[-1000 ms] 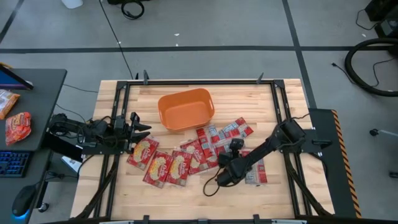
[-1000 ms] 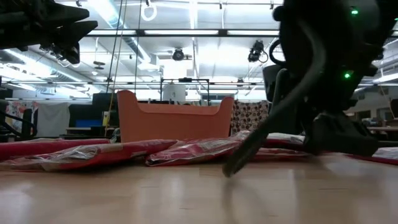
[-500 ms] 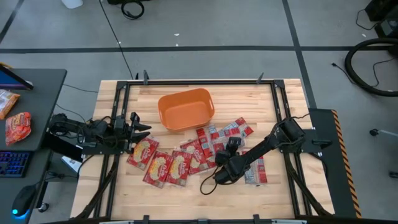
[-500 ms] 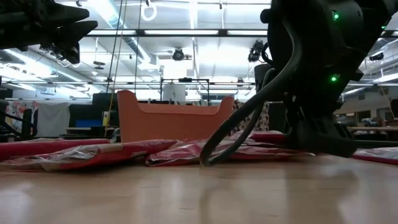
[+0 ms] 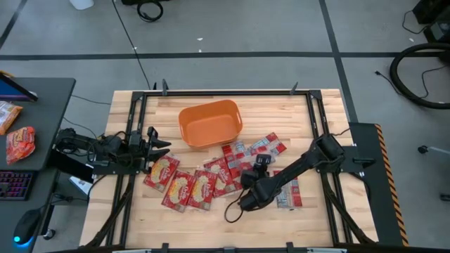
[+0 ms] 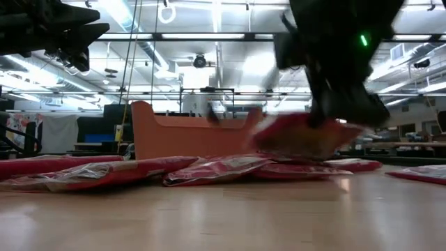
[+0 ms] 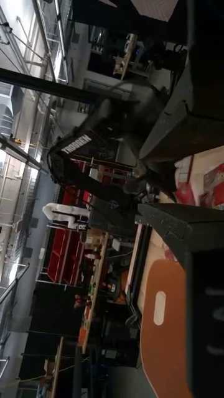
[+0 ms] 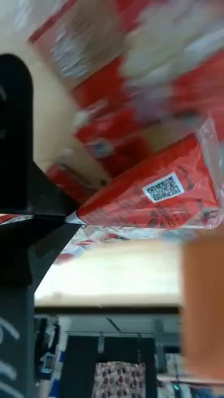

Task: Sort popcorn bags into baskets
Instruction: Put the popcorn bag into the orange bin

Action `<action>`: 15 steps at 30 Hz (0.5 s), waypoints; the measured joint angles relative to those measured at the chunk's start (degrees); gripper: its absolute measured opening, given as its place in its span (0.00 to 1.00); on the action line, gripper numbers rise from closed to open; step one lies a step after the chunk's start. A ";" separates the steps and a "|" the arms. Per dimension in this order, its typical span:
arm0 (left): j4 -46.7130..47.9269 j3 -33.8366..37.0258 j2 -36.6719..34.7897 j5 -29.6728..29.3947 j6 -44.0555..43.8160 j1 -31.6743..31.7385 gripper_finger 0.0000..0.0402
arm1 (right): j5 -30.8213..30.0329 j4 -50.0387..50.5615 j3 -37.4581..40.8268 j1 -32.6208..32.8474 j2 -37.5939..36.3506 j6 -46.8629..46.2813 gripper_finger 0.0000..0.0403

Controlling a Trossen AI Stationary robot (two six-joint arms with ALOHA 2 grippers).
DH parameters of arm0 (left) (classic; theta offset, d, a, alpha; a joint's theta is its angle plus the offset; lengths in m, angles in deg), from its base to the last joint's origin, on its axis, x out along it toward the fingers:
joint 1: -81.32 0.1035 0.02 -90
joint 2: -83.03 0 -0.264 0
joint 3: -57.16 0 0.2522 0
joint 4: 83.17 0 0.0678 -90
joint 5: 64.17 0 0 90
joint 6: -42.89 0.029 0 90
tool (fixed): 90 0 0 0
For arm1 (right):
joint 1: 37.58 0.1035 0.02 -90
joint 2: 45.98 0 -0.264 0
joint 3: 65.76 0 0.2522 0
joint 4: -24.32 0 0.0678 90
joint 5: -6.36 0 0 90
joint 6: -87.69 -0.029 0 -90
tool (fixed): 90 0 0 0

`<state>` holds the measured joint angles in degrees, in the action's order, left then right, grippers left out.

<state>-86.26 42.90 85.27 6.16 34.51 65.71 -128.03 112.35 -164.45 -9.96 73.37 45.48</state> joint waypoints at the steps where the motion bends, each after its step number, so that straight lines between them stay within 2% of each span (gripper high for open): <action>1: -0.01 -0.01 0.00 -0.01 -0.02 -0.01 0.31 | -0.77 1.00 -2.19 0.04 0.00 0.40 0.02; 5: 0.00 0.00 0.00 -0.01 -0.02 -0.01 0.31 | -3.48 0.58 -10.18 0.00 0.00 5.19 0.03; 9: -0.01 0.01 0.00 -0.01 -0.02 -0.01 0.31 | -8.93 -2.45 -16.11 -0.09 0.00 10.47 0.02; 12: 0.00 0.00 0.00 0.00 -0.02 -0.01 0.31 | -12.02 -7.10 -18.35 -1.15 -0.04 16.67 0.02; 15: 0.01 -0.01 0.00 -0.01 -0.02 -0.01 0.31 | -11.52 -14.53 -18.50 -3.35 -0.07 24.90 0.02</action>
<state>-86.25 42.88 85.27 6.15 34.49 65.70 -139.55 97.81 -182.96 -13.31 73.30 70.38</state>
